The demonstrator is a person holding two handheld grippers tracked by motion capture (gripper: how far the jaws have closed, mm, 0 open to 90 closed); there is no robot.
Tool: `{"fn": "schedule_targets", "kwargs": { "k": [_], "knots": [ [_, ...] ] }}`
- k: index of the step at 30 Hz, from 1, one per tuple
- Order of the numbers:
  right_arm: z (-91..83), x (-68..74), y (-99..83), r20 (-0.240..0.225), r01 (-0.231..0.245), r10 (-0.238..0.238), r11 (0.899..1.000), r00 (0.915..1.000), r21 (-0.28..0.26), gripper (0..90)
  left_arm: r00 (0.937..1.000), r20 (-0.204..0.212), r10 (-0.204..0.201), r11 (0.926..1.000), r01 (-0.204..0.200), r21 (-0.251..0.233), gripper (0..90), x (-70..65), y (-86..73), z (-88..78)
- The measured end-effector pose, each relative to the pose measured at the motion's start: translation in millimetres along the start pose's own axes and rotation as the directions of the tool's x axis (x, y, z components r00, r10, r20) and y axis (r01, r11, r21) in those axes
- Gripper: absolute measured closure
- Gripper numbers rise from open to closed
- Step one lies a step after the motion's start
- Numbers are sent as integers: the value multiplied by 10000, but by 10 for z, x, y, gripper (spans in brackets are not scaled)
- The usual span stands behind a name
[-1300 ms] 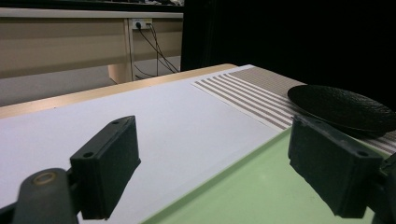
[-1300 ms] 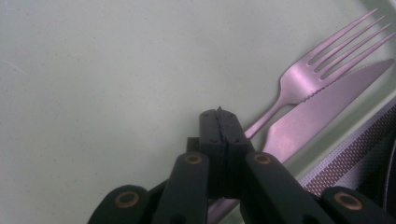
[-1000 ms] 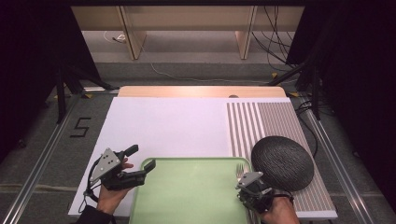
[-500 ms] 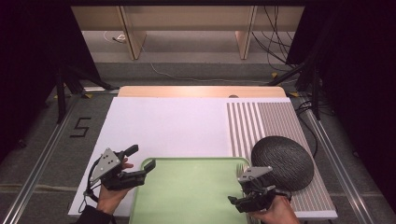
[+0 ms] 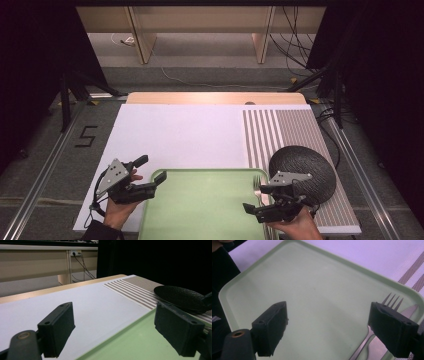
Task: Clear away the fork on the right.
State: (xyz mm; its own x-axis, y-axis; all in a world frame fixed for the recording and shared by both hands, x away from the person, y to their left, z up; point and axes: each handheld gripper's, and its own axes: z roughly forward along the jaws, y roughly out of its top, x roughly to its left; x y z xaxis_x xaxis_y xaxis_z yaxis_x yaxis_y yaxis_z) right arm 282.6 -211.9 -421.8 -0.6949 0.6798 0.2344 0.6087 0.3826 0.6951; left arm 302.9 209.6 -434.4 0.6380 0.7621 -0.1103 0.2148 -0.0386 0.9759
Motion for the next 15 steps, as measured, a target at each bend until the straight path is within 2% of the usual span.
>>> {"fn": "schedule_targets", "kwargs": {
  "k": [7, 15],
  "knots": [
    [-47, -42, -4, 148, -308, 316, 9982, 9994, -516, 166, 10000, -1, 8, 10000, -8, 10, 158, 0, 0, 1],
    [-83, -97, -25, 290, -625, 649, 9951, 9975, -772, 164, 10000, -4, -14, 10000, 14, 1, 158, -1, 0, 2]
  ]
}}
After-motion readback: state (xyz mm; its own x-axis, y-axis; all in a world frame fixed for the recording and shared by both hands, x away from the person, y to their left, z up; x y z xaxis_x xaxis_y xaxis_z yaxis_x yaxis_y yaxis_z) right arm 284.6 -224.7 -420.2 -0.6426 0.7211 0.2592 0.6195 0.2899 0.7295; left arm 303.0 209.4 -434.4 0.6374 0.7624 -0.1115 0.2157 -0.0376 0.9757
